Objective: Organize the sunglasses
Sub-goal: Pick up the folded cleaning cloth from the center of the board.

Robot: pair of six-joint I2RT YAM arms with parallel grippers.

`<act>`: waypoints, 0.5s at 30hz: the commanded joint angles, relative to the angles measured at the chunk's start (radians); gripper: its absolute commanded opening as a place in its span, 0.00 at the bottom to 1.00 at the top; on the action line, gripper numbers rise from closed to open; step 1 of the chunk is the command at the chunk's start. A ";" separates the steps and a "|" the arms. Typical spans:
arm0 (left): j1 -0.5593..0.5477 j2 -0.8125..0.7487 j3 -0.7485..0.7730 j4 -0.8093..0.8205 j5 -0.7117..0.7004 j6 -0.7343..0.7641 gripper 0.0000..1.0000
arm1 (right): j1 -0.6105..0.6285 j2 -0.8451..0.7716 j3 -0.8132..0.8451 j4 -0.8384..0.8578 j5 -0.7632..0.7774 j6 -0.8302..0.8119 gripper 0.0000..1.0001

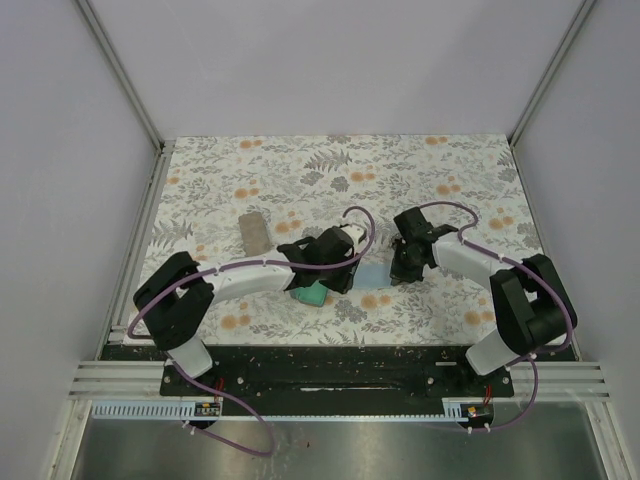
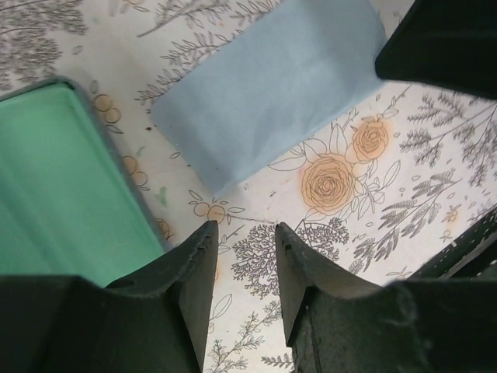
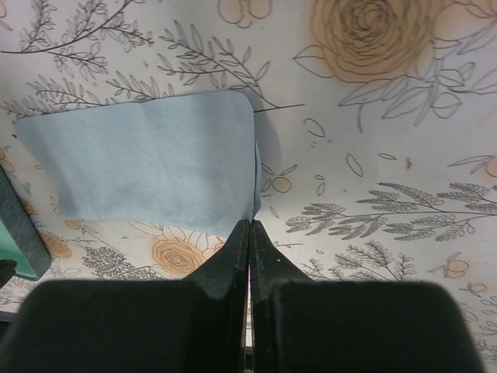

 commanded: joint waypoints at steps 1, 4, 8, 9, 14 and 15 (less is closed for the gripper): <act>-0.014 0.034 0.061 0.014 0.082 0.146 0.39 | -0.028 -0.043 -0.015 -0.022 0.039 -0.015 0.00; -0.014 0.061 0.084 0.000 0.098 0.215 0.39 | -0.033 -0.031 -0.010 -0.022 0.038 -0.020 0.00; -0.014 0.112 0.129 -0.021 0.122 0.275 0.39 | -0.038 -0.022 -0.004 -0.020 0.033 -0.025 0.00; -0.014 0.126 0.130 -0.025 0.128 0.284 0.39 | -0.038 -0.022 -0.002 -0.020 0.032 -0.023 0.00; -0.012 0.198 0.178 -0.058 0.104 0.283 0.39 | -0.039 -0.020 0.005 -0.022 0.027 -0.023 0.00; -0.014 0.210 0.192 -0.069 0.096 0.281 0.39 | -0.039 -0.022 0.005 -0.020 0.026 -0.023 0.00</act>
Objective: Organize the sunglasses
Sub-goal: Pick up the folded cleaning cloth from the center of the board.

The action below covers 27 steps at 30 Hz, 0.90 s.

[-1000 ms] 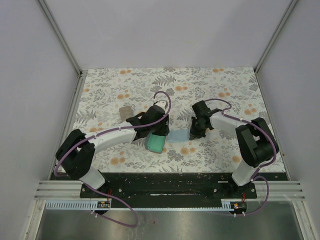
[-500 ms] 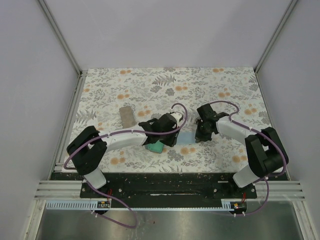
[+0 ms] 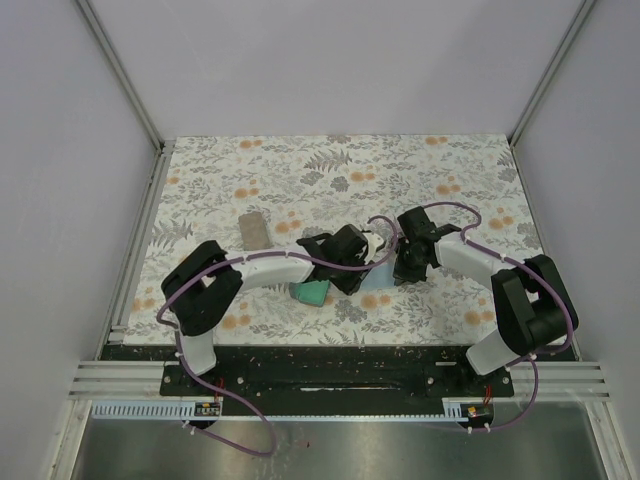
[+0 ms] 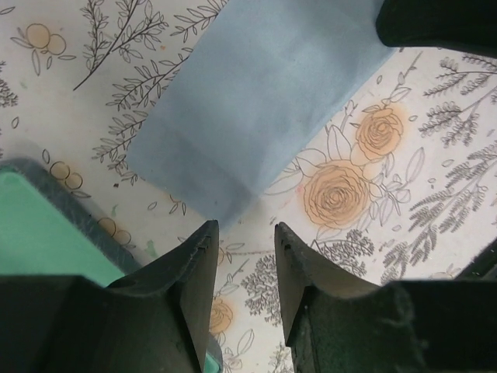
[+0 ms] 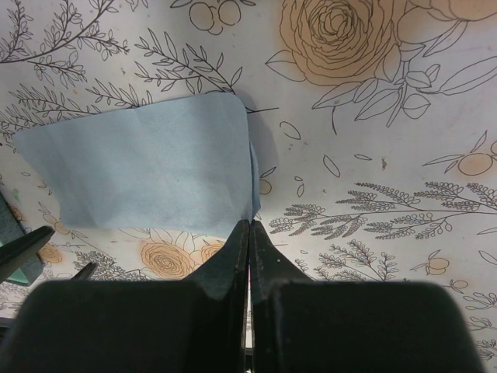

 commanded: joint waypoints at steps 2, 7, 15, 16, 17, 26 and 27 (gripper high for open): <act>0.000 0.067 0.081 -0.031 -0.019 0.023 0.39 | -0.008 -0.008 0.016 -0.005 0.011 -0.012 0.00; 0.000 0.113 0.110 -0.040 -0.027 0.029 0.39 | -0.009 -0.014 0.014 -0.006 0.010 -0.011 0.00; 0.000 0.154 0.133 -0.080 -0.034 0.019 0.00 | -0.014 -0.017 0.035 -0.011 0.001 -0.015 0.00; 0.000 0.148 0.133 -0.077 -0.033 0.014 0.00 | -0.012 -0.014 0.045 -0.012 -0.007 -0.015 0.00; -0.002 0.144 0.133 -0.077 -0.033 0.012 0.00 | -0.012 -0.009 0.054 -0.011 -0.024 -0.020 0.00; 0.010 0.026 0.165 -0.132 -0.036 -0.020 0.00 | -0.012 0.001 0.218 -0.083 -0.068 -0.069 0.00; 0.017 0.012 0.167 -0.139 -0.040 -0.032 0.00 | -0.012 0.001 0.236 -0.084 -0.082 -0.072 0.00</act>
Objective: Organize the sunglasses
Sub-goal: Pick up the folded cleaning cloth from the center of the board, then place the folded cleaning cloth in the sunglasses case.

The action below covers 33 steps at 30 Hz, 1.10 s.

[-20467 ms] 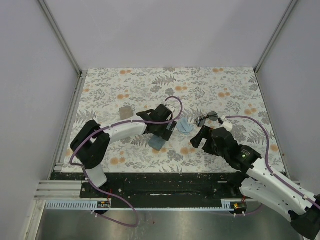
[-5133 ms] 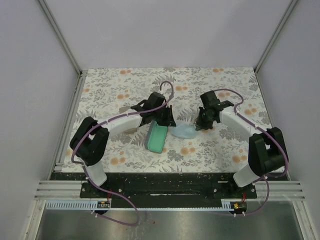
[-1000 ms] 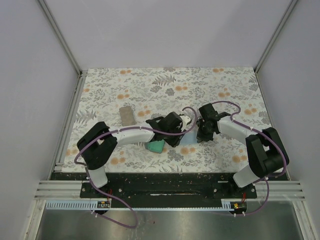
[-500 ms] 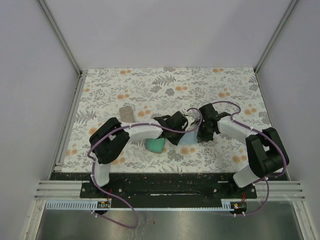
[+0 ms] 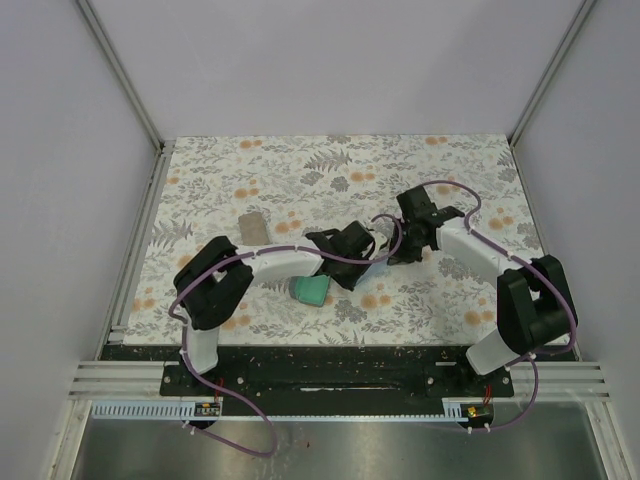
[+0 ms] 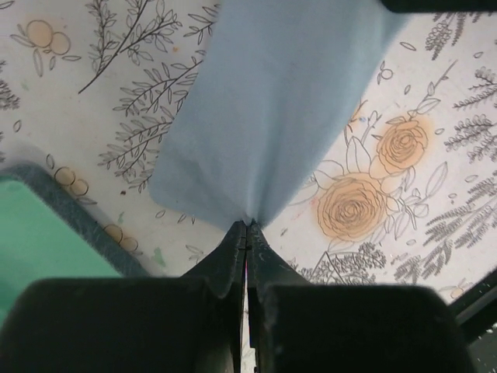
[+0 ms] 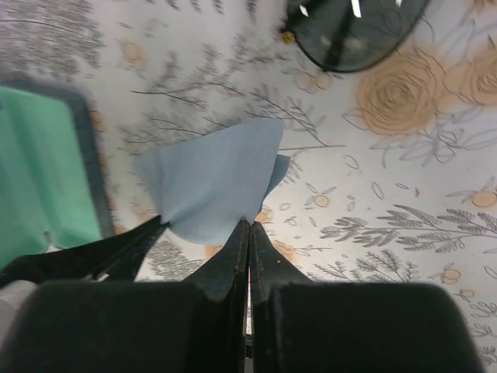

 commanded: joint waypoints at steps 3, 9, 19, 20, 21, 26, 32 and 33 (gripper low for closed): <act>0.033 -0.160 0.038 -0.049 -0.040 -0.069 0.00 | -0.006 0.001 0.134 -0.028 -0.092 -0.051 0.00; 0.081 -0.266 0.005 -0.098 -0.032 -0.109 0.00 | -0.003 0.035 0.220 -0.031 -0.173 -0.092 0.00; 0.096 -0.381 -0.117 -0.140 -0.069 -0.178 0.00 | 0.086 0.159 0.356 -0.031 -0.254 -0.138 0.00; 0.095 -0.384 -0.134 -0.142 -0.071 -0.185 0.00 | 0.097 0.173 0.373 -0.034 -0.256 -0.141 0.00; 0.095 -0.390 -0.146 -0.142 -0.071 -0.195 0.00 | 0.106 0.188 0.387 -0.032 -0.258 -0.144 0.00; 0.096 -0.425 -0.221 -0.122 -0.085 -0.235 0.00 | 0.160 0.263 0.453 -0.047 -0.251 -0.163 0.00; 0.099 -0.450 -0.274 -0.122 -0.102 -0.255 0.00 | 0.184 0.326 0.496 -0.052 -0.271 -0.178 0.00; 0.099 -0.451 -0.280 -0.122 -0.103 -0.256 0.00 | 0.192 0.332 0.504 -0.051 -0.276 -0.179 0.00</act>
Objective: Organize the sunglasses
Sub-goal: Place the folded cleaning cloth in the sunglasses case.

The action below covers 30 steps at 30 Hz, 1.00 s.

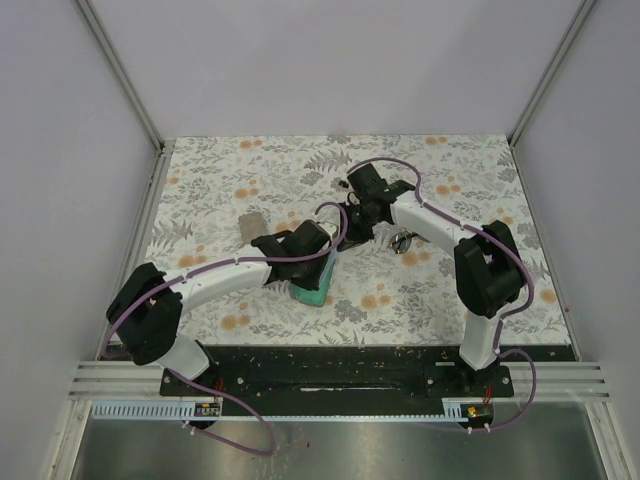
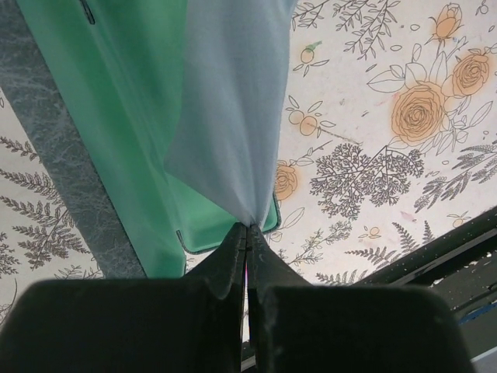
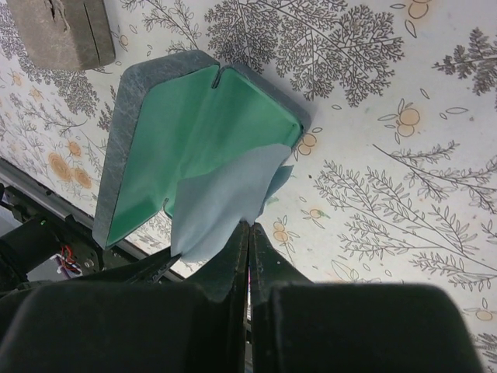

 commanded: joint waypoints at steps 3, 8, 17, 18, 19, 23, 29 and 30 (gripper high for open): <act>0.007 -0.058 -0.038 0.020 -0.027 -0.035 0.00 | 0.035 0.057 0.084 -0.005 -0.042 -0.034 0.00; 0.005 -0.072 -0.058 0.017 -0.024 -0.047 0.00 | 0.045 0.092 0.097 0.028 -0.090 -0.035 0.00; 0.005 -0.081 -0.079 0.006 -0.027 -0.062 0.00 | 0.053 0.141 0.121 0.044 -0.138 -0.058 0.00; 0.005 -0.084 -0.082 0.006 -0.029 -0.062 0.00 | 0.056 0.147 0.124 0.048 -0.142 -0.058 0.00; 0.005 -0.090 -0.085 0.006 -0.036 -0.065 0.00 | 0.061 0.152 0.127 0.050 -0.145 -0.064 0.00; 0.005 -0.089 -0.091 0.007 -0.047 -0.069 0.00 | 0.065 0.164 0.141 0.058 -0.155 -0.061 0.00; 0.005 -0.061 -0.087 0.013 -0.050 -0.078 0.00 | 0.067 0.196 0.163 0.059 -0.161 -0.069 0.00; 0.005 -0.057 -0.084 0.015 -0.050 -0.079 0.00 | 0.065 0.199 0.164 0.061 -0.158 -0.071 0.00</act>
